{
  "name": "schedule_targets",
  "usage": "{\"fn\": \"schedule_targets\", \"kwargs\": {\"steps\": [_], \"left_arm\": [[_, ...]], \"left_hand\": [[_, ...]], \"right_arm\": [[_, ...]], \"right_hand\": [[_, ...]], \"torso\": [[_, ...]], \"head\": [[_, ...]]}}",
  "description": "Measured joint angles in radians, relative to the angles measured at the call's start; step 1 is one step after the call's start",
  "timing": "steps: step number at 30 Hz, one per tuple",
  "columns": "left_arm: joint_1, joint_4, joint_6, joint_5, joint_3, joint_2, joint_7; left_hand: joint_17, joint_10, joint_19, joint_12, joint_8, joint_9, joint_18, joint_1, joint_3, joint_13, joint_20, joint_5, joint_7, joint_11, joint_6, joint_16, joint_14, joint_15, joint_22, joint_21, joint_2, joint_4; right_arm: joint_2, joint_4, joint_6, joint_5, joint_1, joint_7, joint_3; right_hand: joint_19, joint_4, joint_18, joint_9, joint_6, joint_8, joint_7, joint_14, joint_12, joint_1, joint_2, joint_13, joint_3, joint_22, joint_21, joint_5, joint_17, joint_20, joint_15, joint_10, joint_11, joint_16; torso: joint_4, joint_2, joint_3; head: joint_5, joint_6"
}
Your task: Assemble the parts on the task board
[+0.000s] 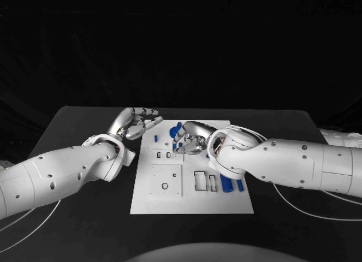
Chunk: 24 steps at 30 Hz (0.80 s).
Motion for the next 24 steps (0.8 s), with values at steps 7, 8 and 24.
{"fn": "schedule_targets", "kwargs": {"steps": [7, 8, 24], "left_arm": [[0.0, 0.001, 0.0, 0.0, 0.0, -0.001, 0.0], [0.0, 0.001, 0.0, 0.0, 0.0, -0.001, 0.0], [0.0, 0.005, 0.0, 0.0, 0.0, -0.003, 0.0]], "left_hand": [[0.0, 0.0, 0.0, 0.0, 0.0, 0.0, 0.0, 0.0, 0.0, 0.0, 0.0, 0.0, 0.0, 0.0, 0.0, 0.0, 0.0, 0.0, 0.0, 0.0, 0.0, 0.0], [0.0, 0.0, 0.0, 0.0, 0.0, 0.0, 0.0, 0.0, 0.0, 0.0, 0.0, 0.0, 0.0, 0.0, 0.0, 0.0, 0.0, 0.0, 0.0, 0.0, 0.0, 0.0], [0.0, 0.0, 0.0, 0.0, 0.0, 0.0, 0.0, 0.004, -0.003, 0.0, 0.0, 0.0, 0.0, 0.0, 0.0, 0.0, 0.0, 0.0, 0.0, 0.0, 0.004, -0.003]], "right_arm": [[0.022, -0.036, 0.009, -0.019, -0.022, -0.024, 0.0], [0.025, -0.041, 0.011, -0.023, -0.025, -0.028, 0.0], [0.06, -0.097, 0.018, -0.079, -0.045, -0.056, 0.0]], "right_hand": [[0.0, 0.0, 0.0, -0.002, -0.002, -0.004, 0.002, 0.0, 0.0, 0.0, 0.0, 0.0, 0.0, 0.0, 0.0, 0.0, 0.0, 0.0, 0.0, -0.004, 0.004, 0.0], [0.0, 0.0, 0.0, -0.002, -0.002, -0.004, 0.002, 0.0, 0.0, 0.0, 0.0, 0.0, 0.0, 0.0, 0.0, 0.0, 0.0, 0.0, 0.0, -0.004, 0.004, 0.0], [-0.004, -0.003, 0.0, -0.003, -0.003, -0.01, 0.01, 0.0, 0.0, 0.0, 0.0, 0.0, 0.002, 0.0, 0.0, -0.001, 0.0, 0.003, 0.0, -0.004, 0.004, 0.0]], "torso": [[-0.0003, 0.0, -0.0001], [-0.0003, 0.0, -0.0001], [-0.0002, 0.0, -0.0004]], "head": [[0.001, -0.003], [0.001, -0.004], [-0.005, -0.008]]}}
